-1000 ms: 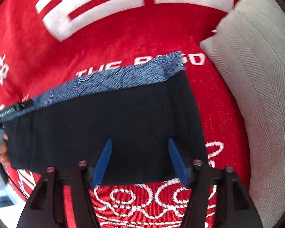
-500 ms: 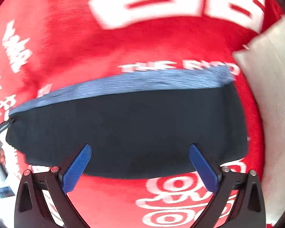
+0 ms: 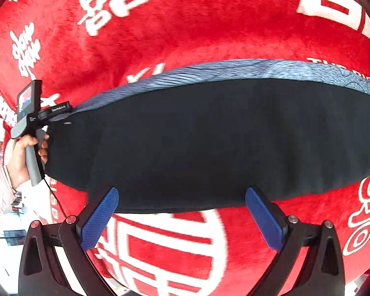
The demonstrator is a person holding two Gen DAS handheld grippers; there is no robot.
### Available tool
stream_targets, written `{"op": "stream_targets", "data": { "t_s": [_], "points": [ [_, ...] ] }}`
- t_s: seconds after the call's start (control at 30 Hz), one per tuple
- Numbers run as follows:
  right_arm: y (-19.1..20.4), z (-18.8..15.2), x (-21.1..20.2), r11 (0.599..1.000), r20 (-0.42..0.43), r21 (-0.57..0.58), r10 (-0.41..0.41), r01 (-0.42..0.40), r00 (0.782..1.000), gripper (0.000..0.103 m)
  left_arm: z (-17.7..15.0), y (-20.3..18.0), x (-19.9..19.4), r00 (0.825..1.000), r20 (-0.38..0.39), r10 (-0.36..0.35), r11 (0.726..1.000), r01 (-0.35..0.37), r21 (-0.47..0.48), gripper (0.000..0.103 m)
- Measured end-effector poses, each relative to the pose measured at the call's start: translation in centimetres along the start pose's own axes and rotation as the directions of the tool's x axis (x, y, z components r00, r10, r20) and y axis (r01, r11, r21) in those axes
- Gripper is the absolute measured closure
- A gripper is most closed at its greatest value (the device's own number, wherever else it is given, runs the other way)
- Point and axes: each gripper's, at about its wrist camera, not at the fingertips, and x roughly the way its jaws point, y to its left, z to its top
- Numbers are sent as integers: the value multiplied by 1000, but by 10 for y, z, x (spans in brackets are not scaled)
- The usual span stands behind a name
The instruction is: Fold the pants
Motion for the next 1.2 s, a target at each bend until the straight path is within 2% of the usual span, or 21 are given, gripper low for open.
{"op": "stream_targets", "data": {
  "t_s": [0.1,0.17,0.23,0.27,0.33,0.4,0.5,0.63,0.77,0.8,0.83,0.87,0.9,0.97,1.07,1.13,1.2],
  "points": [
    [9,-6,-7,995,-6,38,92,-92,996,0,-28,13,-31,996,16,-85,996,84,43,2],
    [16,-15,-1,983,-20,80,167,-165,986,0,-55,21,-35,995,7,-99,993,98,72,2],
    [26,-26,16,963,-55,140,239,-229,970,3,-73,27,-17,996,-36,-87,992,90,94,2],
    [29,-33,19,955,-100,152,271,-255,957,7,-80,32,-8,994,-44,-96,991,99,90,0],
    [38,-42,34,948,-104,168,290,-271,951,18,-89,44,-2,985,-2,-174,984,174,39,0],
    [51,-40,56,939,-114,182,315,-292,942,33,-88,48,2,978,-9,-210,977,211,25,0],
    [59,-44,65,919,-109,210,361,-334,926,39,-87,47,3,973,-5,-229,972,229,58,0],
    [65,-43,80,902,-98,254,382,-348,919,39,-86,50,8,966,0,-258,964,257,61,0],
    [57,-44,85,866,-76,346,410,-361,909,39,-87,49,6,962,11,-271,960,270,72,0],
    [54,-43,85,857,-75,369,414,-360,907,47,-86,50,6,962,5,-273,959,272,75,0],
    [53,-41,86,851,-77,387,413,-354,908,62,-85,50,5,962,-3,-274,959,273,76,0],
    [53,-38,84,856,-77,393,395,-336,916,96,-84,50,5,962,-12,-274,959,274,77,0],
    [51,-34,81,865,-79,393,369,-311,926,96,-81,50,4,963,-27,-269,959,270,83,0],
    [53,-25,65,859,-42,387,381,-336,924,98,-79,50,3,965,-36,-260,960,263,101,0],
    [66,-27,37,905,-12,280,336,-319,942,98,-81,52,5,961,-25,-275,953,276,123,0],
    [63,-40,43,919,-53,281,301,-275,952,98,-82,53,7,958,-9,-287,950,286,128,0],
    [49,-55,66,919,-114,329,268,-218,957,99,-83,53,6,959,0,-284,951,281,130,0]
  ]
}}
